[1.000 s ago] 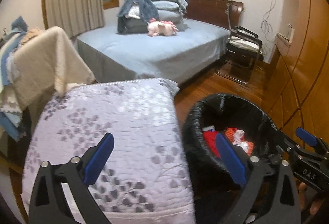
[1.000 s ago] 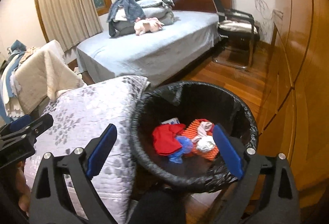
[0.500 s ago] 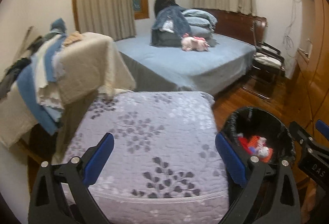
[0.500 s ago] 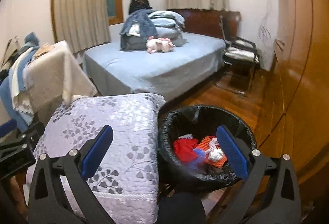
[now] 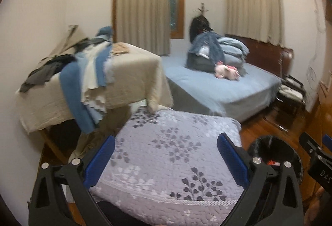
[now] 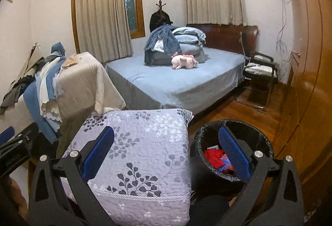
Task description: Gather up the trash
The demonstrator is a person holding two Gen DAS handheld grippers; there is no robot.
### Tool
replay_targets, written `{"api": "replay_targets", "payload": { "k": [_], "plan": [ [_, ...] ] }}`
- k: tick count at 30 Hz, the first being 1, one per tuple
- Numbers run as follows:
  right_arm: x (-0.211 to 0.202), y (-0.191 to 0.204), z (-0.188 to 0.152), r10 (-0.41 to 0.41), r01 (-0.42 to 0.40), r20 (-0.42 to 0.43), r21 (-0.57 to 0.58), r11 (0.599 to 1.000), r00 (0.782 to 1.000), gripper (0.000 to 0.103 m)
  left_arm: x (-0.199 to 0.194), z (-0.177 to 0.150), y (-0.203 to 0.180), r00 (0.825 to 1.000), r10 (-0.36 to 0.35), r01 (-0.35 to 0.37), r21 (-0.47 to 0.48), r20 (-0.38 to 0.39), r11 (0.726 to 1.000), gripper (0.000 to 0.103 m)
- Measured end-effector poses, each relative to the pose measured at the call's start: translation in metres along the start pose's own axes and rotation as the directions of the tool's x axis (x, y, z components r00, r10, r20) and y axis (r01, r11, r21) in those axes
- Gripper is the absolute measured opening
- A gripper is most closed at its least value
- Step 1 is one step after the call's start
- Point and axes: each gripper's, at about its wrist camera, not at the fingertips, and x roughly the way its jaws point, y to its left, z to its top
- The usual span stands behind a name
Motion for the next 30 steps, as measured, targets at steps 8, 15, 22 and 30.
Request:
{"api": "replay_targets", "payload": {
  "k": [8, 15, 22, 30],
  "plan": [
    [-0.022, 0.02, -0.001, 0.025, -0.025, 0.007, 0.004, 1.0, 1.0, 0.098, -0.03, 0.002, 0.04, 0.994, 0.098, -0.096, -0.044, 0.041, 0.994, 0.097],
    [-0.04, 0.02, -0.003, 0.015, -0.015, 0.027, 0.001, 1.0, 1.0, 0.098, -0.054, 0.002, 0.049, 0.991, 0.11, -0.106, -0.044, 0.077, 0.993, 0.097],
    [-0.052, 0.022, -0.003, 0.009, -0.01, 0.048, 0.006, 1.0, 0.999, 0.098, -0.071, 0.004, 0.055, 0.991, 0.093, -0.088, -0.056, 0.093, 0.994, 0.097],
    [-0.053, 0.022, -0.004, 0.007, -0.007, 0.047, 0.013, 1.0, 0.999, 0.098, -0.08, 0.007, 0.051, 0.988, 0.097, -0.092, -0.051, 0.117, 0.994, 0.097]
  ]
}}
